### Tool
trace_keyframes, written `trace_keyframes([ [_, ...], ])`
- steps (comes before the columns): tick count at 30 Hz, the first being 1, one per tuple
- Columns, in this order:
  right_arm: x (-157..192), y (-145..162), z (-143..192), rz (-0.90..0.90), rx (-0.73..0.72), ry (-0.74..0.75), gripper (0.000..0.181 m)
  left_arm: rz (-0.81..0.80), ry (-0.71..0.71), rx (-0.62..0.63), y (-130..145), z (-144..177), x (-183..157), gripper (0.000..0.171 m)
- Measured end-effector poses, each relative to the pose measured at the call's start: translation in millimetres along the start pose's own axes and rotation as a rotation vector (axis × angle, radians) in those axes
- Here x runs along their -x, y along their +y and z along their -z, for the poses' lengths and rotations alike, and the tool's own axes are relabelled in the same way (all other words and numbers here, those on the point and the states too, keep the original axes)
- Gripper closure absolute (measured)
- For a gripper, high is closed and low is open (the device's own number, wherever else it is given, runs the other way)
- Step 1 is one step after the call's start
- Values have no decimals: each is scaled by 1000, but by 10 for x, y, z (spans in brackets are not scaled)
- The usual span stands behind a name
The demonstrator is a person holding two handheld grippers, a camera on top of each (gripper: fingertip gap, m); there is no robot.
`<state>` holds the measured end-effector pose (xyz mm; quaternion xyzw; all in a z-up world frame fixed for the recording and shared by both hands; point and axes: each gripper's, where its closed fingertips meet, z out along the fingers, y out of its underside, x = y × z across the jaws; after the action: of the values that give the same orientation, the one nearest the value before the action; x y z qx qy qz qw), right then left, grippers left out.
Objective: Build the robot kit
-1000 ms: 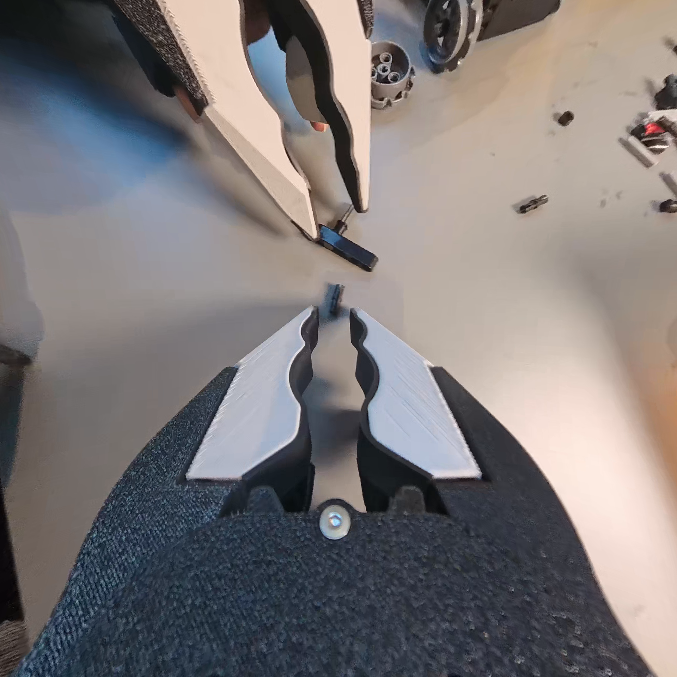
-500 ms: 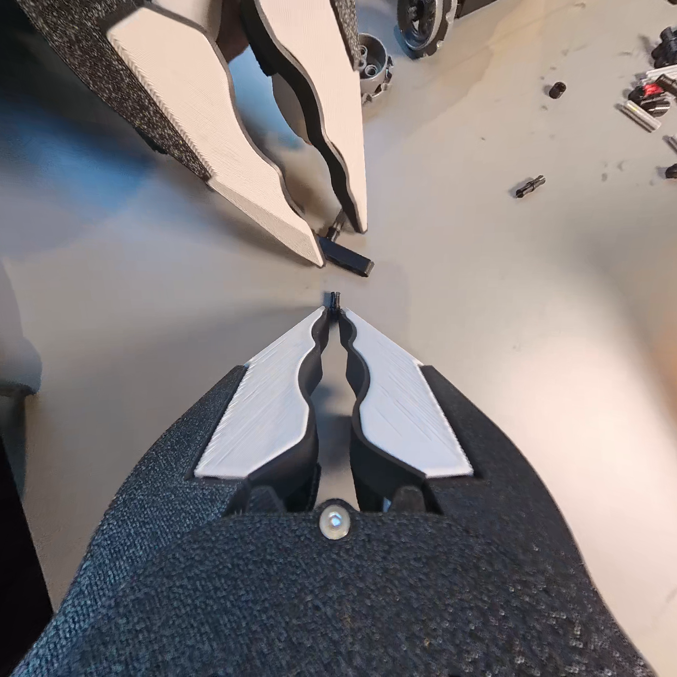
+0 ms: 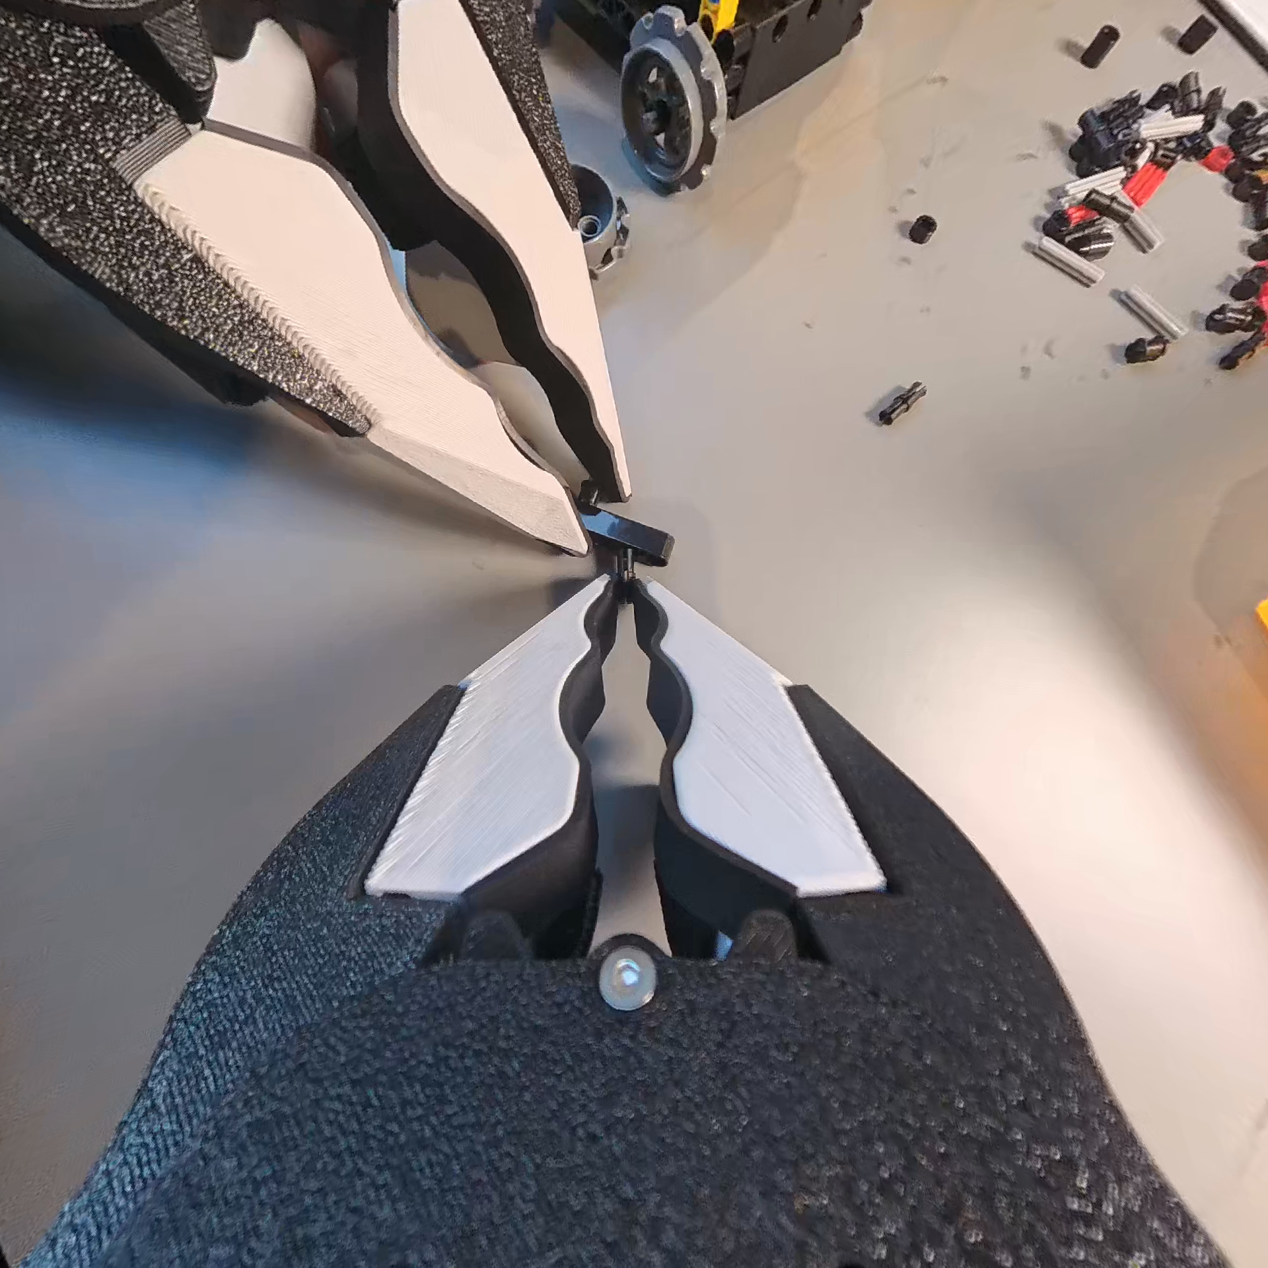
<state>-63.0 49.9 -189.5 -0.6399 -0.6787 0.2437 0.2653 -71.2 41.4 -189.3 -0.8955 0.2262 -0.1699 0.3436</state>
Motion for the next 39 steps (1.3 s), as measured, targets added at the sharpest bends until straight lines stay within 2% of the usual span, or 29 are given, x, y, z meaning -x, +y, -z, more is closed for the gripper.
trace_keyframes([
  [7,-15,13,-11,-31,73,34,178,-4,-85,-2,1,-15,7,158],
  [20,-21,-4,-27,-97,106,77,178,28,-167,-44,-1,-22,5,158],
  [25,-14,-6,-30,-19,117,51,178,18,-152,-46,2,-19,2,158],
  [31,-14,-4,-35,68,222,-20,178,19,-158,-66,-4,-4,21,158],
  [39,16,-40,-65,-18,213,-86,178,5,-185,-93,3,45,41,158],
])
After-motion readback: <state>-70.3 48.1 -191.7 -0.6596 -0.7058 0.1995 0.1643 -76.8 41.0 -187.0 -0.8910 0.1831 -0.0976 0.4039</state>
